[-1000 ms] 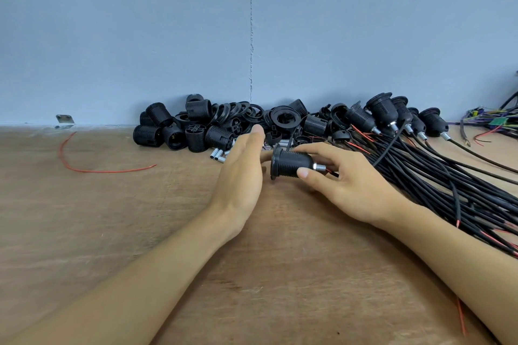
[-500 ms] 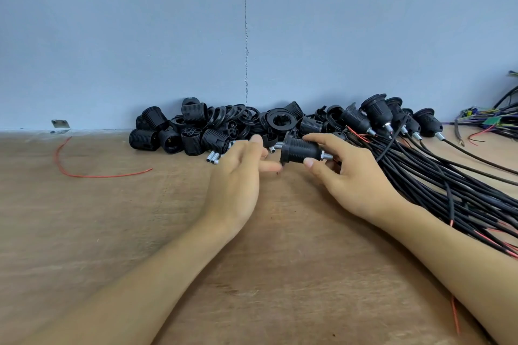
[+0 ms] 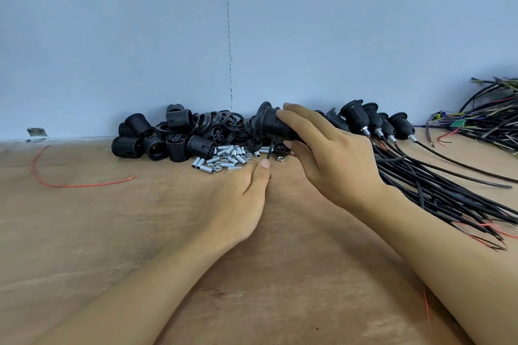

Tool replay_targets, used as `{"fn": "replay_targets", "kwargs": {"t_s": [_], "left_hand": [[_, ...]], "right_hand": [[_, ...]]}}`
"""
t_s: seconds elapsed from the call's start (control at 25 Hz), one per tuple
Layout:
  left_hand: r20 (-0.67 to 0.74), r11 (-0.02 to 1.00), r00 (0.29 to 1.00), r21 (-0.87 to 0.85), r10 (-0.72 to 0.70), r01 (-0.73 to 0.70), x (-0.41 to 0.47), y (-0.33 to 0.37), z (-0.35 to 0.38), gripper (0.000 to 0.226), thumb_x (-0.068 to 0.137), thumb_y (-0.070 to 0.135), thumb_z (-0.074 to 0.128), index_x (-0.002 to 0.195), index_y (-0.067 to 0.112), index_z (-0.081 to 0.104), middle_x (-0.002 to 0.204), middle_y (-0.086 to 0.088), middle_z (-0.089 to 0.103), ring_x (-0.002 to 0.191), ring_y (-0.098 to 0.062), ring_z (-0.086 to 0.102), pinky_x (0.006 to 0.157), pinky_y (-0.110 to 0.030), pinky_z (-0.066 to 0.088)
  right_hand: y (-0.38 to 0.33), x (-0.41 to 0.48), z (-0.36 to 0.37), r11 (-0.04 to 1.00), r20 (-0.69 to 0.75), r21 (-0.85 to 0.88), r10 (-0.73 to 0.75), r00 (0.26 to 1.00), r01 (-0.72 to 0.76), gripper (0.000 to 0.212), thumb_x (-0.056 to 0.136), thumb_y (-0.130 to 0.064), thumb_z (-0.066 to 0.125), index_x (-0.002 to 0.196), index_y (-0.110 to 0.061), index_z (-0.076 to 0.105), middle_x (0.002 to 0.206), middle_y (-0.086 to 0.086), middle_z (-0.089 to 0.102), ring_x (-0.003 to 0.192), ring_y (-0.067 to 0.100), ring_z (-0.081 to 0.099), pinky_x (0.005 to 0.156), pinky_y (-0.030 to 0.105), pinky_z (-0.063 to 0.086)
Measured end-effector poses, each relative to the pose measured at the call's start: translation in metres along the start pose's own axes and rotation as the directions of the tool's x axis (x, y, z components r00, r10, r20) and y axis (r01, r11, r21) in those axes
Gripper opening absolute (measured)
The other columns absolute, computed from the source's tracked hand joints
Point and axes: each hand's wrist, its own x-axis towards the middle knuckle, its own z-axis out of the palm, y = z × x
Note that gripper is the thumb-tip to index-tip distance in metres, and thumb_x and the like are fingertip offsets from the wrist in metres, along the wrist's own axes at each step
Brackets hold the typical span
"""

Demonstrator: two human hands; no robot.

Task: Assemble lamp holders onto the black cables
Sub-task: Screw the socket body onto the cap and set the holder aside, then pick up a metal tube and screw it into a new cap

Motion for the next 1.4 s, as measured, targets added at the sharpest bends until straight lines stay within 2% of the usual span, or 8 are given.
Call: {"fn": "replay_targets", "kwargs": {"t_s": [0.16, 0.32, 0.52, 0.72, 0.88, 1.0, 1.08, 1.4], "left_hand": [[0.016, 0.999, 0.999, 0.014, 0.032, -0.032, -0.002, 0.004, -0.003, 0.061, 0.099, 0.057, 0.024, 0.091, 0.012, 0.065, 0.081, -0.004, 0.068, 0.085, -0.003, 0.055, 0.077, -0.013, 0.039], [0.019, 0.999, 0.999, -0.021, 0.038, -0.037, -0.002, 0.006, -0.003, 0.060, 0.101, 0.054, 0.027, 0.093, 0.009, 0.065, 0.086, -0.004, 0.068, 0.087, 0.000, 0.051, 0.075, -0.003, 0.034], [0.032, 0.999, 0.999, -0.038, 0.024, -0.023, -0.001, 0.004, -0.002, 0.063, 0.101, 0.056, 0.026, 0.092, 0.007, 0.065, 0.088, -0.008, 0.067, 0.086, -0.003, 0.051, 0.075, -0.003, 0.035], [0.015, 0.999, 1.000, -0.030, 0.021, -0.021, 0.000, 0.003, -0.001, 0.057, 0.104, 0.054, 0.029, 0.090, 0.014, 0.067, 0.087, 0.001, 0.069, 0.087, 0.003, 0.053, 0.075, -0.001, 0.035], [0.031, 0.998, 0.998, -0.028, 0.051, -0.050, 0.002, 0.001, -0.001, 0.056, 0.106, 0.050, 0.030, 0.089, 0.013, 0.067, 0.090, -0.001, 0.071, 0.089, -0.003, 0.057, 0.081, -0.009, 0.038], [0.033, 0.998, 0.998, -0.027, 0.056, -0.056, 0.002, 0.003, -0.001, 0.056, 0.106, 0.050, 0.029, 0.088, 0.013, 0.067, 0.088, 0.001, 0.071, 0.088, -0.003, 0.057, 0.082, -0.011, 0.038], [0.034, 0.998, 0.998, -0.019, 0.061, -0.061, 0.002, 0.003, -0.002, 0.057, 0.105, 0.051, 0.029, 0.088, 0.011, 0.066, 0.087, -0.001, 0.070, 0.087, -0.005, 0.057, 0.083, -0.014, 0.038], [0.049, 0.999, 0.998, 0.019, 0.034, -0.035, 0.001, 0.008, -0.005, 0.050, 0.106, 0.048, 0.032, 0.085, 0.021, 0.068, 0.085, 0.010, 0.069, 0.091, 0.008, 0.055, 0.074, -0.002, 0.035]], "right_hand": [[0.009, 0.029, -0.005, 0.990, 0.026, -0.140, 0.010, 1.000, -0.006, 0.037, 0.098, -0.021, 0.060, 0.135, -0.019, 0.061, 0.139, -0.006, 0.061, 0.069, 0.029, 0.070, 0.044, 0.030, 0.046], [0.040, 0.085, -0.011, 0.950, 0.048, -0.302, 0.104, 0.993, -0.085, 0.039, 0.100, -0.025, 0.054, 0.139, -0.027, 0.049, 0.144, -0.010, 0.054, 0.081, 0.035, 0.069, 0.059, 0.034, 0.042], [0.094, 0.119, -0.009, 0.876, 0.132, -0.434, 0.294, 0.946, -0.212, 0.029, 0.098, -0.029, 0.050, 0.126, -0.022, 0.050, 0.113, 0.004, 0.065, 0.088, 0.035, 0.061, 0.066, 0.036, 0.032], [0.123, 0.049, 0.025, 0.739, 0.160, -0.387, 0.643, 0.749, -0.552, 0.033, 0.105, -0.027, 0.045, 0.132, -0.008, 0.045, 0.124, 0.014, 0.061, 0.112, 0.039, 0.055, 0.076, 0.040, 0.033], [0.133, 0.030, 0.040, 0.645, 0.091, -0.260, 0.757, 0.647, -0.718, 0.038, 0.105, -0.030, 0.040, 0.136, -0.007, 0.043, 0.130, 0.015, 0.058, 0.120, 0.039, 0.047, 0.089, 0.046, 0.037], [0.140, 0.034, 0.046, 0.524, 0.086, -0.086, 0.851, 0.518, -0.847, 0.043, 0.106, -0.032, 0.035, 0.140, -0.005, 0.040, 0.135, 0.017, 0.054, 0.126, 0.041, 0.044, 0.093, 0.049, 0.038], [0.141, 0.034, 0.051, 0.443, 0.088, -0.051, 0.895, 0.438, -0.895, 0.047, 0.107, -0.034, 0.030, 0.141, -0.003, 0.040, 0.140, 0.020, 0.050, 0.130, 0.041, 0.041, 0.099, 0.051, 0.036], [0.132, 0.018, 0.065, 0.443, 0.111, -0.022, 0.892, 0.438, -0.896, 0.055, 0.105, -0.048, 0.025, 0.146, -0.015, 0.040, 0.150, 0.015, 0.042, 0.137, 0.040, 0.036, 0.109, 0.055, 0.026]]}}
